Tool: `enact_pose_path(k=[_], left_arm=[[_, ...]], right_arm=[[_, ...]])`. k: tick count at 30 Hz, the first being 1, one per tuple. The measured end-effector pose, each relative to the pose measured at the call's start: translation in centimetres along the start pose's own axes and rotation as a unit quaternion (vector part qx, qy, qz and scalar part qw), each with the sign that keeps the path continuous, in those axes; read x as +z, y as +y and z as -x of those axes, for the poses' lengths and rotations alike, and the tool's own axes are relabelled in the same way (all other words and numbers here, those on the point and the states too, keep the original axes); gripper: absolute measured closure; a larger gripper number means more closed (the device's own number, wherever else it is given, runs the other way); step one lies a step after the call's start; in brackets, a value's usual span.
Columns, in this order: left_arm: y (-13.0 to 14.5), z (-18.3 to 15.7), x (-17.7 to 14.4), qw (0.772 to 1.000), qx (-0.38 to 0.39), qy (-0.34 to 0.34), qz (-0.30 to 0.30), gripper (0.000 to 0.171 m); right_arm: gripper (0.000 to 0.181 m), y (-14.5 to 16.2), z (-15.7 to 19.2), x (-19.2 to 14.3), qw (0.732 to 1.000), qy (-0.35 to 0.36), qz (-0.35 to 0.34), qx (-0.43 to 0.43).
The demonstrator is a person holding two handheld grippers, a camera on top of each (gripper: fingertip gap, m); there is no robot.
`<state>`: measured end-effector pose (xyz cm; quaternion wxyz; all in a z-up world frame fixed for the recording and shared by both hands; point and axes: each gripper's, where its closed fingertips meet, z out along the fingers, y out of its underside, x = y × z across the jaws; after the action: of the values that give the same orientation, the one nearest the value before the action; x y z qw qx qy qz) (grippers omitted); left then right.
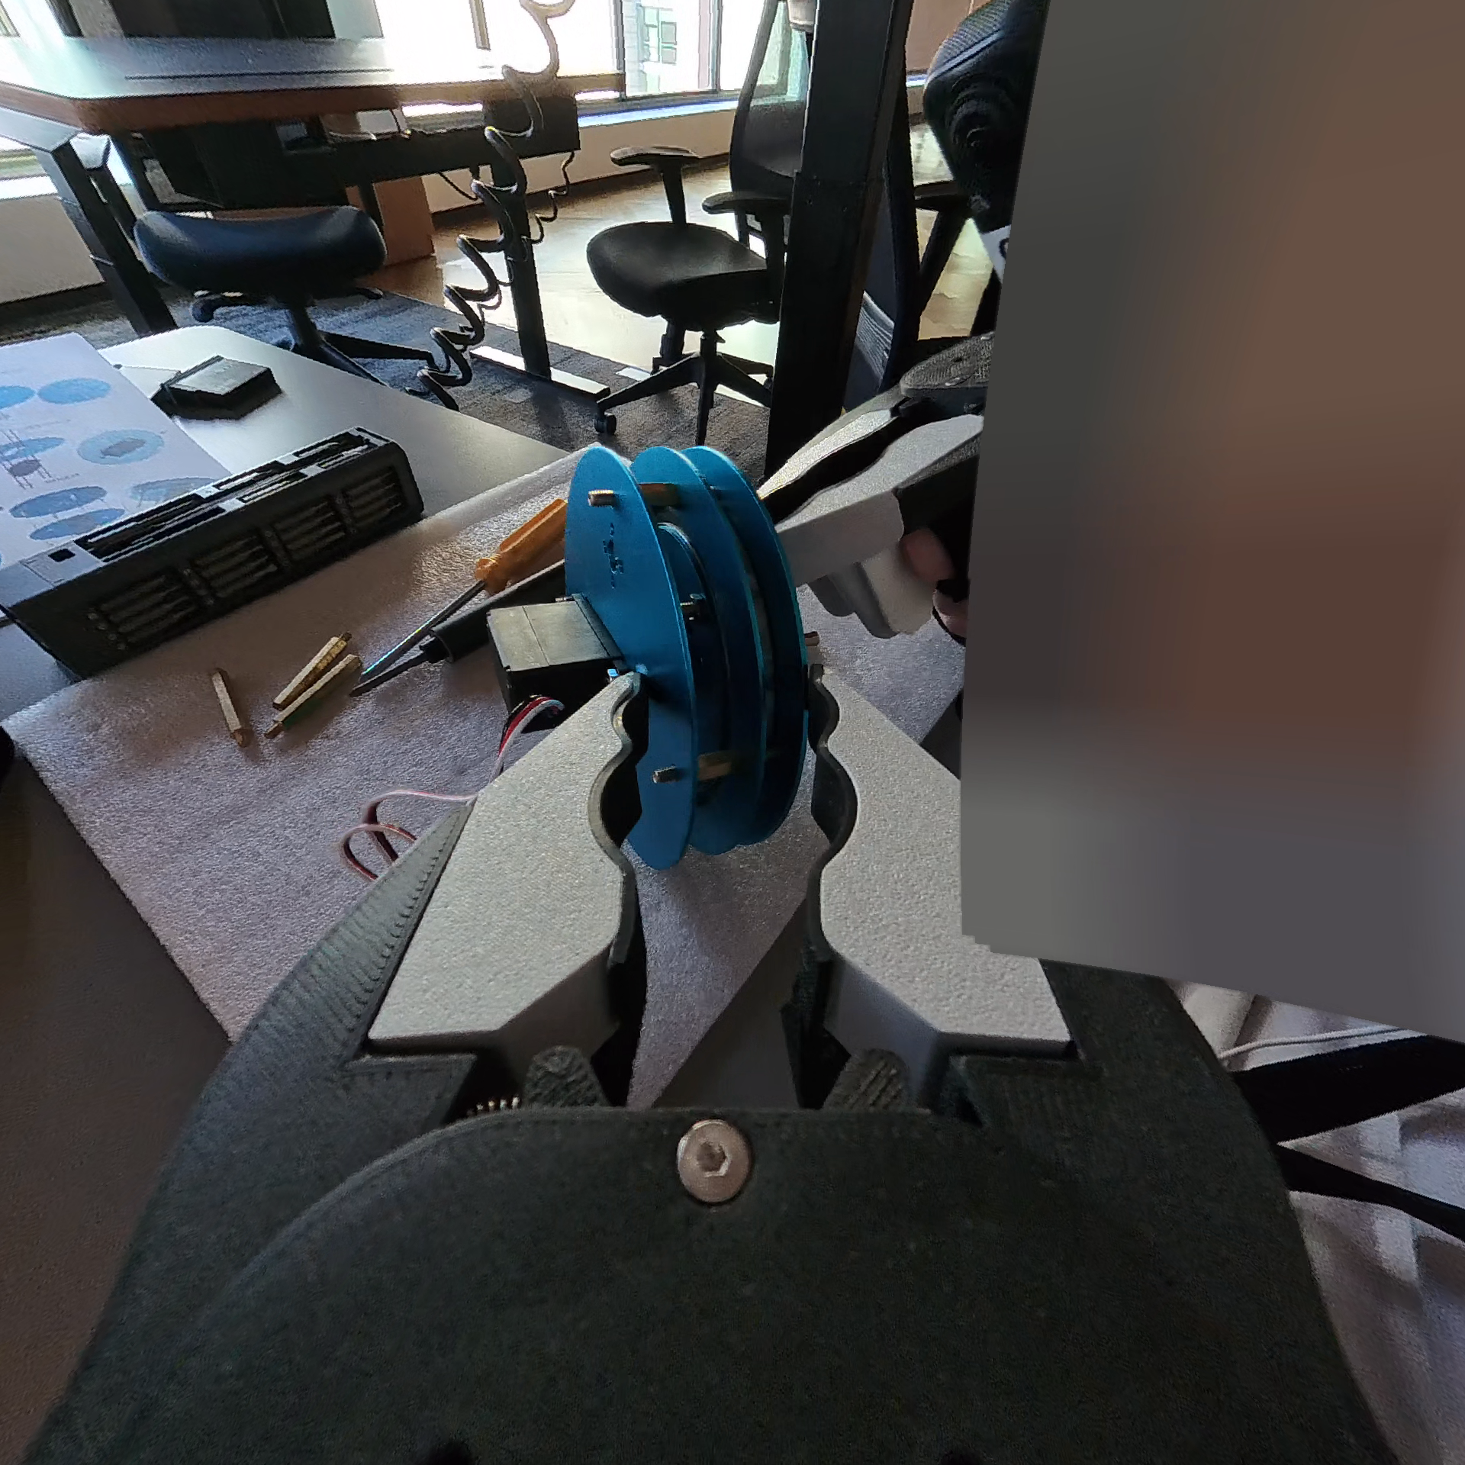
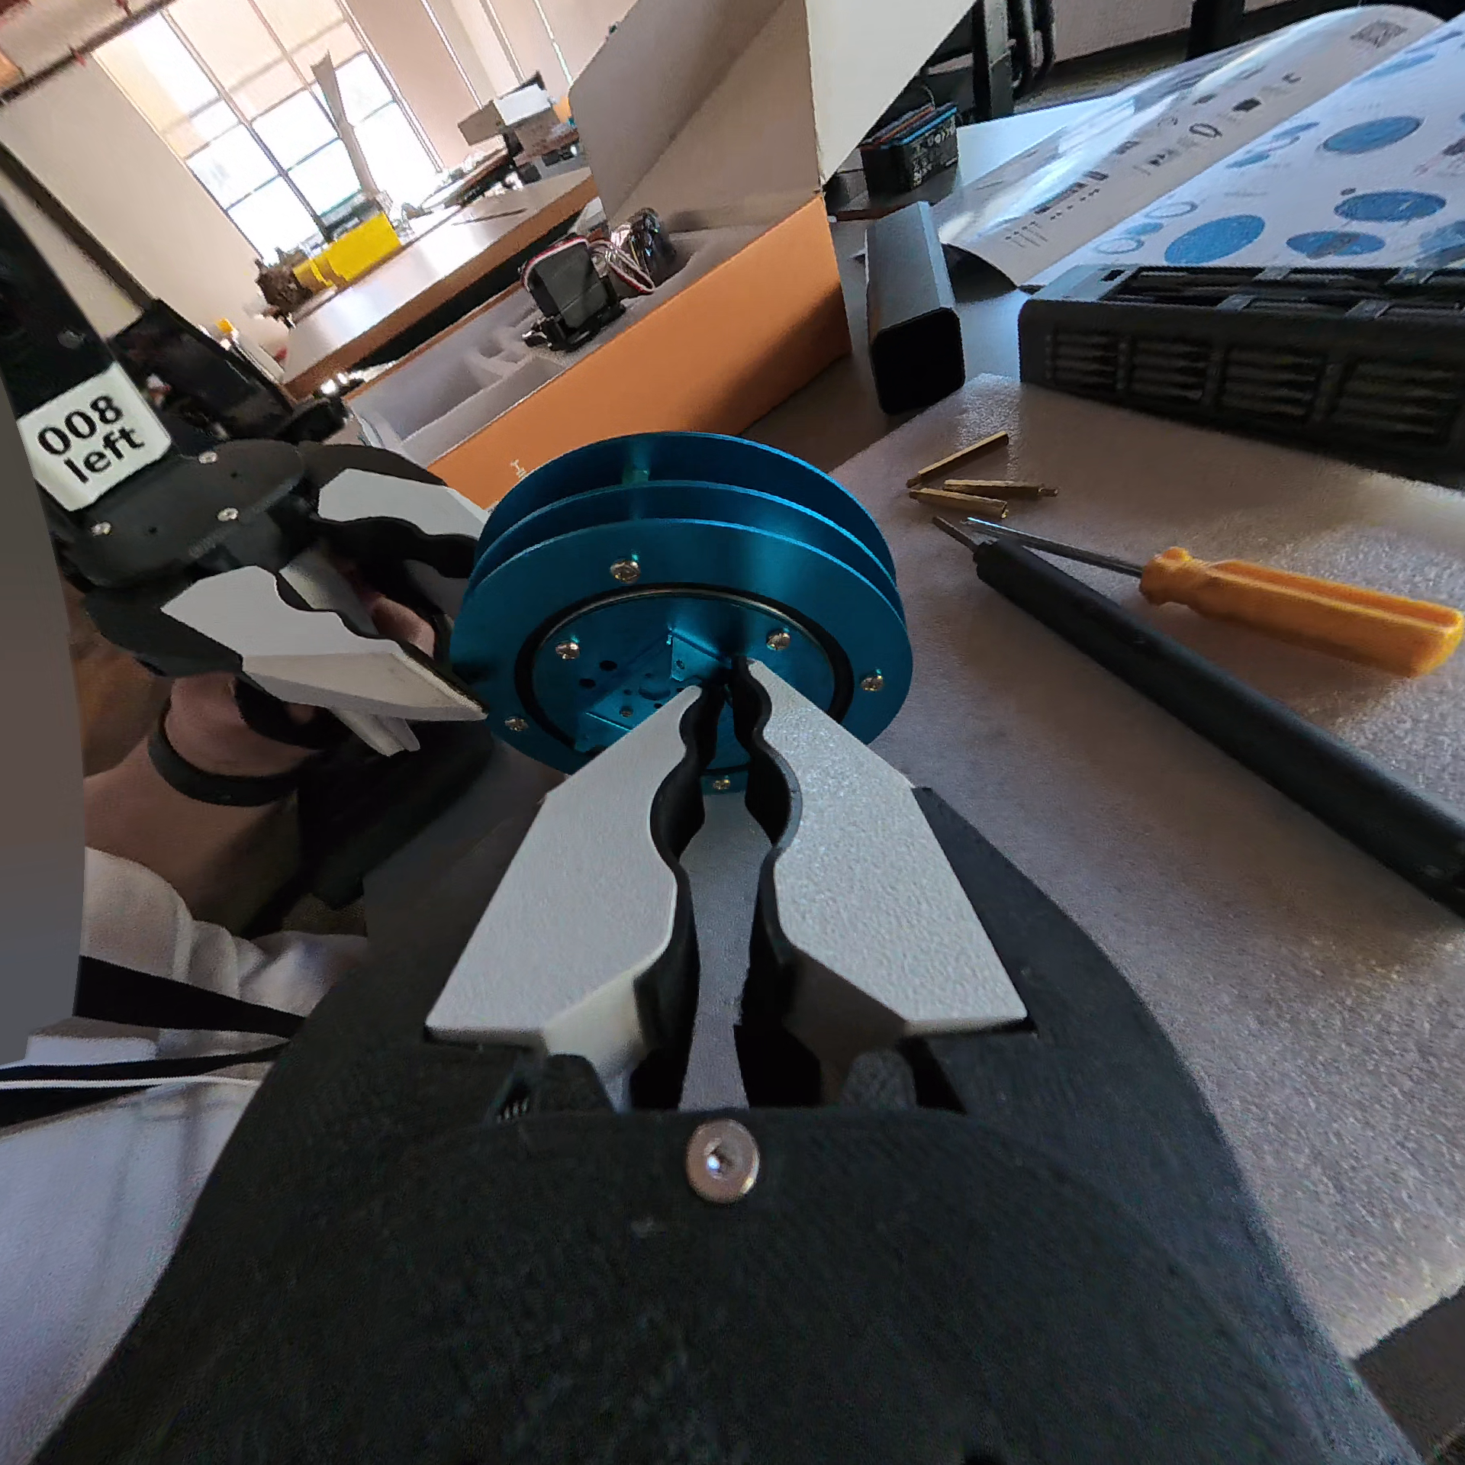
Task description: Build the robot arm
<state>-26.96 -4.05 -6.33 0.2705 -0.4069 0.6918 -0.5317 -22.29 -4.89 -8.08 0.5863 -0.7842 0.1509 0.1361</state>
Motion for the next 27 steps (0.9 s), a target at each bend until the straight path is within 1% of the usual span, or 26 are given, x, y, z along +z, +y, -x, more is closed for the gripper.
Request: enact_pose_path(k=[1, 6, 7, 8, 11, 13, 15, 18, 22, 25, 27], left_arm=[[0.0, 0.0, 0.0, 1.0, 0.0, -0.001, 0.0, 0.133], [0.0, 0.2, -0.1, 1.0, -0.001, -0.002, 0.003, 0.133], [0.0, 0.2, -0.1, 1.0, -0.002, 0.001, 0.004, 0.133], [0.1, 0.3, -0.2, 1.0, -0.002, 0.004, 0.006, 0.133], [0.2, 0.4, -0.3, 1.0, 0.009, 0.015, 0.007, 0.134], [0.3, 0.5, -0.5, 0.999, 0.026, 0.028, 0.01, 0.134], [0.5, 0.5, -0.7, 0.998, 0.042, 0.053, 0.016, 0.135], [0.8, 0.6, -1.0, 0.994, 0.068, 0.085, 0.022, 0.135], [1.1, 0.8, -1.4, 0.988, 0.093, 0.122, 0.029, 0.134], [1.4, 0.7, -1.7, 0.982, 0.125, 0.136, 0.035, 0.135], [1.5, 0.4, -1.8, 0.977, 0.151, 0.143, 0.035, 0.135]], right_arm=[[0.179, 0.0, 0.0, 0.0, 1.0, -0.002, -0.001, 0.011], [0.181, -0.1, 0.1, 0.1, 0.996, -0.028, -0.01, 0.086], [0.18, -0.2, 0.1, 0.1, 0.997, -0.03, -0.011, 0.074], [0.18, -0.2, 0.2, 0.1, 0.999, -0.028, -0.012, 0.045], [0.177, -0.6, 0.7, -0.4, 0.996, -0.032, 0.0, -0.083], [0.158, -1.4, 0.4, -1.1, 0.986, -0.034, 0.006, -0.166], [0.14, -1.5, -0.1, -1.7, 0.968, -0.053, 0.021, -0.246], [0.111, -0.7, -1.2, -1.5, 0.941, -0.086, 0.054, -0.323], [0.098, 0.2, -0.4, 0.4, 0.91, -0.164, 0.083, -0.371], [0.086, 0.8, 0.0, 1.7, 0.881, -0.196, 0.124, -0.413], [0.081, 0.9, 0.5, 2.1, 0.868, -0.218, 0.139, -0.424]])
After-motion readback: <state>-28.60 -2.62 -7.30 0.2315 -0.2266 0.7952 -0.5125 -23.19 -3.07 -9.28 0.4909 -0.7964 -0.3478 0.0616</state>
